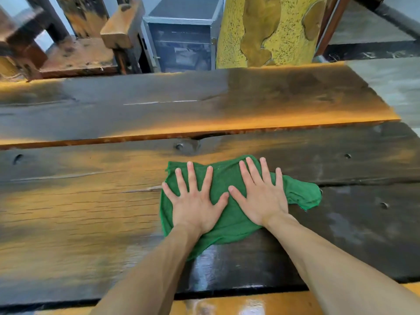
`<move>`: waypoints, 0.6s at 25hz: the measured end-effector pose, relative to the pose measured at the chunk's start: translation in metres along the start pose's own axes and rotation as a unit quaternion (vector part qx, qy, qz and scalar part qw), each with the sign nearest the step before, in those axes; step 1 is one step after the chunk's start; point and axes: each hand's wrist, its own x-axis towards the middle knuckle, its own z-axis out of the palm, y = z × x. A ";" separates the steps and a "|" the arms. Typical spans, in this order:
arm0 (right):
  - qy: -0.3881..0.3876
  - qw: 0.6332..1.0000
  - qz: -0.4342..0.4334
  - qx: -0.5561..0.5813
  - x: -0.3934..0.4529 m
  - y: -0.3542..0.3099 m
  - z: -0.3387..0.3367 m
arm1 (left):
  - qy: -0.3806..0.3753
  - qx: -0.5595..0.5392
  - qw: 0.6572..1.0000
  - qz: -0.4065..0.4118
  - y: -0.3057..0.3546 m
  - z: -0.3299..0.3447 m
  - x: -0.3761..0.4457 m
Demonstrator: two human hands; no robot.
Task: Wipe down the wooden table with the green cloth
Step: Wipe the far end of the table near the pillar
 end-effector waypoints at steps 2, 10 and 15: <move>0.001 1.000 0.004 0.007 0.027 0.003 -0.006 | 0.008 0.005 1.000 -0.001 0.002 -0.006 0.029; 0.022 1.000 0.016 0.001 0.147 0.016 -0.026 | 0.024 0.003 1.000 0.007 0.017 -0.025 0.134; 0.026 0.999 0.043 0.020 0.208 0.018 -0.032 | 0.056 -0.012 0.998 0.011 0.024 -0.037 0.196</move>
